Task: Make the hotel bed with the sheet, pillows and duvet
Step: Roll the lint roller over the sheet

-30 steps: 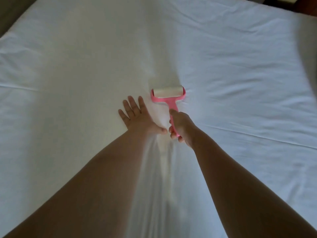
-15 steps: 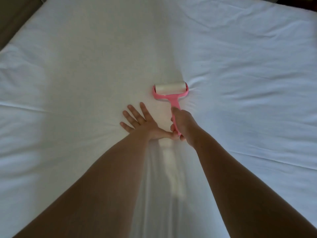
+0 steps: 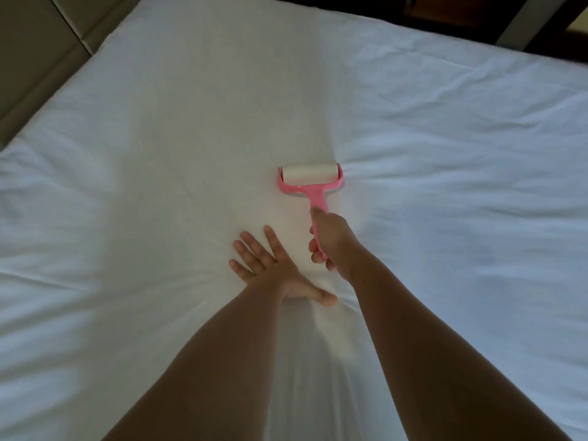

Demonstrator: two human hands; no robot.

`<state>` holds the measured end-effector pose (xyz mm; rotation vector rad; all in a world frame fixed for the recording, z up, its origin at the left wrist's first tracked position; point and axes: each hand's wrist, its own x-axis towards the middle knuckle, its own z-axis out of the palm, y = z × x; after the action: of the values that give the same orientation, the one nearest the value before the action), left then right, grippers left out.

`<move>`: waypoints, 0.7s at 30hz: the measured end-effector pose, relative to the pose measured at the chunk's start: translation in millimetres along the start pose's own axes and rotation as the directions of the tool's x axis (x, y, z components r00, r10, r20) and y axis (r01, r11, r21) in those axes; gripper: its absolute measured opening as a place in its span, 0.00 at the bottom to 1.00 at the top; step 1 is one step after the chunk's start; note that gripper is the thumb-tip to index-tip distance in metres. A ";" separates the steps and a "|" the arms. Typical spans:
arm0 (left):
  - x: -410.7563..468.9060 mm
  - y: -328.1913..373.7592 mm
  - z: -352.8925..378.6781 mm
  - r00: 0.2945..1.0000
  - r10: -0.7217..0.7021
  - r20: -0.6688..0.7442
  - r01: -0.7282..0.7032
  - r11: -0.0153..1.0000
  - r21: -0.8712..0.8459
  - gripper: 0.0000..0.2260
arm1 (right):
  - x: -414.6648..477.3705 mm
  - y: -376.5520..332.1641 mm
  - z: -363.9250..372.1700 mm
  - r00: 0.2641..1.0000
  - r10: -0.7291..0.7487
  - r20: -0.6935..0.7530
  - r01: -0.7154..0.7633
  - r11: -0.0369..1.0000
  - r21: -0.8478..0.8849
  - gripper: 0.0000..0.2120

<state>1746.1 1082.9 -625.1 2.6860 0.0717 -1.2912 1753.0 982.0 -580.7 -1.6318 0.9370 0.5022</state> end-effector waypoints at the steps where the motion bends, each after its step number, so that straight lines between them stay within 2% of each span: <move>1: 4.2 3.2 -2.8 1.000 -0.014 0.003 0.014 1.000 -0.010 0.80 | 8.9 -9.9 -1.1 1.000 -0.009 0.005 0.009 1.000 -0.005 0.18; 9: 29.2 23.6 -17.7 0.996 -0.095 0.001 0.094 0.994 -0.051 0.79 | 58.8 -64.2 -7.6 0.999 -0.036 0.028 0.035 0.998 0.049 0.19; 12: 29.9 26.3 -17.7 0.994 -0.106 0.007 0.106 0.994 -0.041 0.78 | 66.1 -69.4 -8.1 0.997 -0.078 0.005 0.078 0.997 0.018 0.18; 14: 28.7 28.5 -16.4 0.993 -0.117 -0.013 0.117 0.992 -0.046 0.78 | 69.6 -58.2 -3.6 0.974 -0.205 -0.098 0.205 0.979 -0.010 0.19; 16: 27.5 29.4 -16.3 0.993 -0.119 -0.018 0.118 0.992 -0.051 0.77 | 64.9 -39.9 0.4 0.913 -0.325 -0.246 0.316 0.946 -0.074 0.21; 18: 28.1 29.7 -16.6 0.993 -0.122 -0.002 0.122 0.991 -0.053 0.78 | 55.2 -21.8 0.4 0.874 -0.344 -0.344 0.339 0.938 -0.077 0.22; 21: 30.1 31.9 -12.0 0.986 -0.158 -0.047 0.155 0.986 -0.066 0.78 | 39.0 -2.0 -0.1 0.850 -0.267 -0.454 0.323 0.945 0.048 0.24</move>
<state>1777.9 1052.6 -637.2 2.7070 0.3294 -1.2385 1777.8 969.9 -608.4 -1.7711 0.9957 -0.1513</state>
